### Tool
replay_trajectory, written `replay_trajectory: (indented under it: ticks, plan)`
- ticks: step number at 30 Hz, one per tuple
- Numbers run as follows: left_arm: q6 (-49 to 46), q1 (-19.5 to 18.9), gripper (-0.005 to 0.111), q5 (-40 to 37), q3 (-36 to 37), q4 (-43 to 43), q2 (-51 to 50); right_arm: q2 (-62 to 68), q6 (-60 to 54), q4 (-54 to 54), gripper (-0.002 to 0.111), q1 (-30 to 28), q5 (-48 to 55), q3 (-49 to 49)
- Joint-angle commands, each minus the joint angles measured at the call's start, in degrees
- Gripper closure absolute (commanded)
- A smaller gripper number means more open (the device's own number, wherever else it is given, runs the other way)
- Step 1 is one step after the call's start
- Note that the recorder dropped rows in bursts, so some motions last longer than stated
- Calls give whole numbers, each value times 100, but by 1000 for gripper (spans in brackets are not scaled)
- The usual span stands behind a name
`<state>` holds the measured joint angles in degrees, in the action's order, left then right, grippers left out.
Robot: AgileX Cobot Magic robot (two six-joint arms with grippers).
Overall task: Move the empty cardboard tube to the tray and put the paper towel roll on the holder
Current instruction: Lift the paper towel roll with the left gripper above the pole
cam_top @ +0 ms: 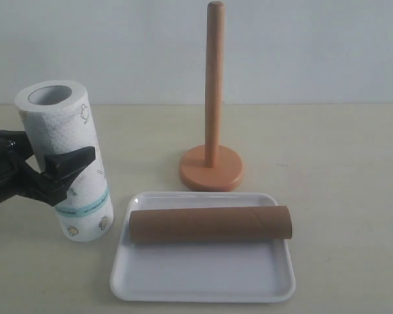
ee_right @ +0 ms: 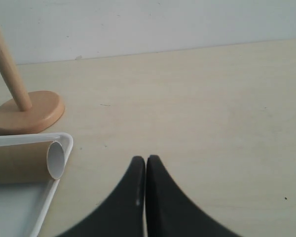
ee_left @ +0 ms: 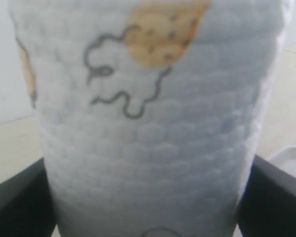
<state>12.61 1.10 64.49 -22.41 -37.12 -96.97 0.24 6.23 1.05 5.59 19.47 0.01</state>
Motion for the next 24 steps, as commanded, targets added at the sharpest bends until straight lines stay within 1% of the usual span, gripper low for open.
replay_trajectory:
  ticks: [1,2,5,12,13,16,17,18,19,20,22,23,24]
  plan:
    - [-247,15,102,547,-85,72,69,-24,6,-15,108,-34,-33,-1]
    - [-130,15,103,547,-108,72,128,-24,6,-15,108,-34,-33,-1]
    - [673,15,103,547,-342,72,409,-24,6,-15,108,-34,-33,-1]
    - [1883,15,103,443,-1404,-33,1143,-24,6,-15,108,-34,-33,-1]
    - [2230,15,103,443,-1736,-43,1298,-24,6,-15,108,-34,-33,-1]
    - [2811,15,103,399,-2440,-44,1498,-24,6,-15,108,-34,-33,-1]
    - [3175,15,103,254,-2845,-135,1524,-24,6,-15,108,-34,-33,-1]
    - [3419,15,103,180,-3055,-254,1524,-24,6,-15,108,-34,-33,-1]
    - [3954,15,103,113,-3403,-571,1524,-24,6,-15,108,-34,-33,-1]
    - [4142,28,103,125,-3632,-740,1524,-24,6,-15,108,-34,-33,-1]
    - [4347,174,103,137,-4018,-821,1524,-24,6,-15,108,-34,-33,-1]
    - [4405,306,103,50,-4220,-821,1524,-24,6,-15,108,-34,-33,-1]
    - [4405,470,103,-200,-4406,-821,1512,-24,6,-15,108,-34,-33,-1]
